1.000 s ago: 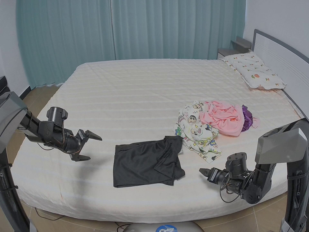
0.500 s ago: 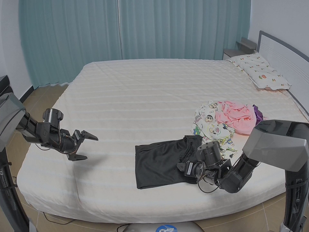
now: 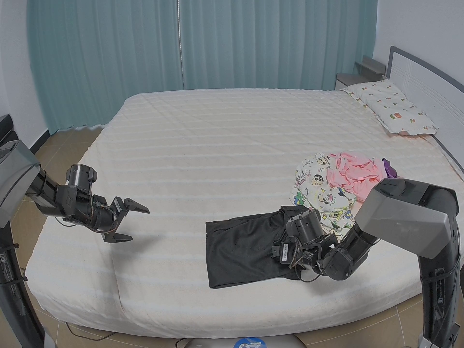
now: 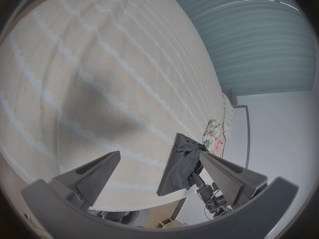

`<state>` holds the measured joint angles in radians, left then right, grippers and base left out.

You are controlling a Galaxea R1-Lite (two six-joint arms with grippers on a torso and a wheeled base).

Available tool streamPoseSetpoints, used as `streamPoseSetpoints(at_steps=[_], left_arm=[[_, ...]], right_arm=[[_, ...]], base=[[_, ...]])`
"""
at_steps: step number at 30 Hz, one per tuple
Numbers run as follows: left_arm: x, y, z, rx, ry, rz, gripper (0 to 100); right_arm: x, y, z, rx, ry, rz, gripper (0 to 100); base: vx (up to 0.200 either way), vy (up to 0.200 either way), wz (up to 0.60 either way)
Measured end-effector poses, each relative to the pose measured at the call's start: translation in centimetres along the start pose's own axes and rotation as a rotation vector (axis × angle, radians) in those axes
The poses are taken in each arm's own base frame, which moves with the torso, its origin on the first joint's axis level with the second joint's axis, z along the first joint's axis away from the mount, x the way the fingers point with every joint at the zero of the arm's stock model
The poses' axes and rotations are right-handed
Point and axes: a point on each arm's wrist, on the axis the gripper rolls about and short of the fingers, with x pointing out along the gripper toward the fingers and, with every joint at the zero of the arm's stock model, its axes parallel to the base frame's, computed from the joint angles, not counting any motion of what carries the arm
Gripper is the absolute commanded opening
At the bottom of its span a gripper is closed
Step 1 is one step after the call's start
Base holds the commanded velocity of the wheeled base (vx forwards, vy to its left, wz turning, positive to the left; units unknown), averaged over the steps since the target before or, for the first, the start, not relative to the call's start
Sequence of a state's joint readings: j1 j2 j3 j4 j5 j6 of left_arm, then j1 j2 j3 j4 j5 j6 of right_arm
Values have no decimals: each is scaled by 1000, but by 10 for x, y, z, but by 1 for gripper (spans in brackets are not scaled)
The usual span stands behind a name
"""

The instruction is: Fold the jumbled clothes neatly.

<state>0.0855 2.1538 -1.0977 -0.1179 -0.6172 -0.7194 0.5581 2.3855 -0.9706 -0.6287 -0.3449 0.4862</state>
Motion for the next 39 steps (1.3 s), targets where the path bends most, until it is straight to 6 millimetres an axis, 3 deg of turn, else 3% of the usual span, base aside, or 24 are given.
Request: streamPoseSetpoints(at_steps=[5,11,26,33,39], left_arm=[[0,0,0,0,0,2,100],[1,0,0,0,0,2,100],[1,0,0,-1,-1,3,100],[1,0,0,0,-2,3,100],[1,0,0,0,-2,3,100]], right_arm=[[-7,-15,0,9,16,-23,100],[-12,-46,-1,38,49,-76,100],[-33,-113,-7,139,35,-6,100],[-41,-133,-11,163,23,13,100],[-45,-132,-3,176,-67,48,100]], base=[[0,0,0],[0,0,0],[0,0,0],[0,0,0],[0,0,0]])
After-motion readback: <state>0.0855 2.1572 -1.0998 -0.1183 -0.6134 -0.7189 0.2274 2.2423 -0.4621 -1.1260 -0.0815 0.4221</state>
